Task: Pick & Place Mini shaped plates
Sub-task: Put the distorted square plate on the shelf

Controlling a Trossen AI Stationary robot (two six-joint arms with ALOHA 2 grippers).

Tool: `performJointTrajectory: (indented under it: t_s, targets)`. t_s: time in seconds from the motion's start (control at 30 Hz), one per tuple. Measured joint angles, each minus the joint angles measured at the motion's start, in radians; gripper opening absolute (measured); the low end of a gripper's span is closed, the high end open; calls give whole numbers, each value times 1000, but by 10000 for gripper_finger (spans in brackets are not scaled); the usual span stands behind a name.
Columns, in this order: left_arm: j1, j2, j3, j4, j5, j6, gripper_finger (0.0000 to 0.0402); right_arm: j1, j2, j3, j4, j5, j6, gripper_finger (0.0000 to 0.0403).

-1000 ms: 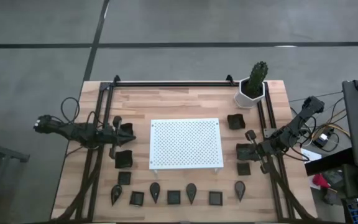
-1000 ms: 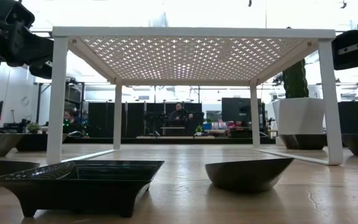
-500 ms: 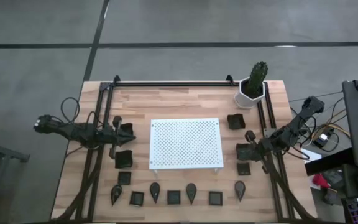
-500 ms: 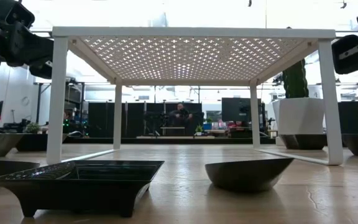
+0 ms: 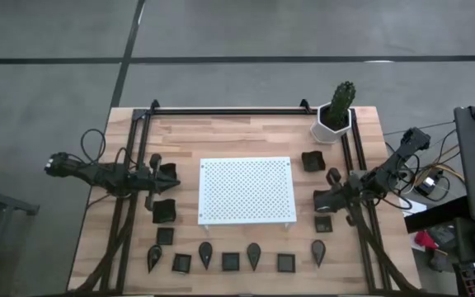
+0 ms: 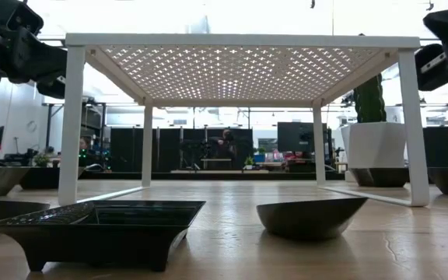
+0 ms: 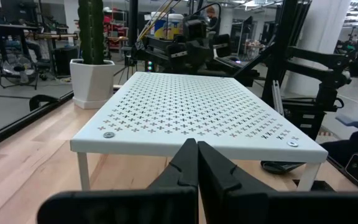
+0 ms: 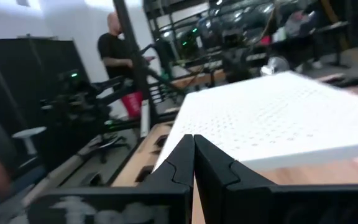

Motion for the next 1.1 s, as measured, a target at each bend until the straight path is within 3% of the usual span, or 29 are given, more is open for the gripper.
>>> performJointTrajectory:
  t_s: [0.27, 0.5, 0.7, 0.83, 0.97, 1.1]
  targets:
    - [0, 0, 0, 0, 0, 0, 0, 0, 15, 0, 17, 143, 0, 8]
    - [0, 0, 0, 0, 0, 0, 0, 0, 106, 0, 16, 326, 13, 15]
    - [0, 0, 0, 0, 0, 0, 0, -4, 217, 25, 17, 399, 114, 75]
    - [0, 0, 0, 0, 0, 0, 0, -6, 297, 104, -1, 396, 69, 113]
    - [0, 0, 0, 0, 0, 0, 0, -9, 362, 238, -197, 397, 35, 122]
    - [0, 0, 0, 0, 0, 0, 0, -21, 424, 397, -558, 398, 214, 119]
